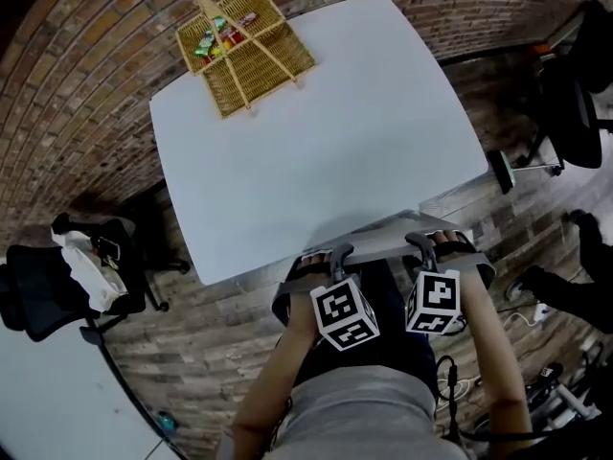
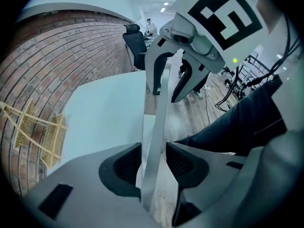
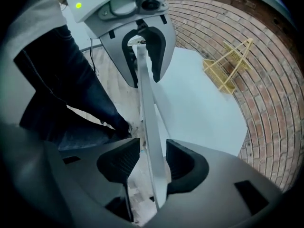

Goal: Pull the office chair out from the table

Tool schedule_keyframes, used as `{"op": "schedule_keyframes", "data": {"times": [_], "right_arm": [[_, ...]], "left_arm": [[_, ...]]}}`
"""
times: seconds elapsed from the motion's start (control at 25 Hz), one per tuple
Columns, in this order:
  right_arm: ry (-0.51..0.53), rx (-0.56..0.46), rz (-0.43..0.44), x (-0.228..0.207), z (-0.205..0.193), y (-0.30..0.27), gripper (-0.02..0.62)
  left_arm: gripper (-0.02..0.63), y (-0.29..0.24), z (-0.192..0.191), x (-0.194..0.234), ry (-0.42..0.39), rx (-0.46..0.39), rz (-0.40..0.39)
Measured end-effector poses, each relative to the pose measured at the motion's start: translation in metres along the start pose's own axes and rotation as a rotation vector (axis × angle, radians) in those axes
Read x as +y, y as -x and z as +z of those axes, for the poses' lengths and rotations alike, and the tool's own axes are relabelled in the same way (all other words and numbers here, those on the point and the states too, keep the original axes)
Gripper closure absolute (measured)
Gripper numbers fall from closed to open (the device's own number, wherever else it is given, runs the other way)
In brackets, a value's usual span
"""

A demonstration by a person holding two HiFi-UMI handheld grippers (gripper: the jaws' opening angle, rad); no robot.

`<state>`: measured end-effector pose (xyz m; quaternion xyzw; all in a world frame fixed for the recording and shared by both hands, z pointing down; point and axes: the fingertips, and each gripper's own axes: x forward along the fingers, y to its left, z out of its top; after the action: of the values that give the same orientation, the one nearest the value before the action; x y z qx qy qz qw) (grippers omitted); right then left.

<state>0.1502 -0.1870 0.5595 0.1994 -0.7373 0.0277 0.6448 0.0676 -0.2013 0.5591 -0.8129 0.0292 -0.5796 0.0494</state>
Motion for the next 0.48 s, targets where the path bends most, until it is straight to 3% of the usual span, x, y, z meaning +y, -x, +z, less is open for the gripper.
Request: {"op": "schedule_keyframes", "data": {"times": [0.28,0.48], "right_arm": [[0.076,0.010,0.028,0.005,0.003,-0.010,0.425],[0.121,0.018,0.028,0.006,0.002,-0.017,0.486]], "left_arm": [[0.437,-0.013,0.001,-0.005,-0.029,0.053,-0.008],[0.439,-0.021,-0.002,-0.001,-0.104,0.125,0.034]]}}
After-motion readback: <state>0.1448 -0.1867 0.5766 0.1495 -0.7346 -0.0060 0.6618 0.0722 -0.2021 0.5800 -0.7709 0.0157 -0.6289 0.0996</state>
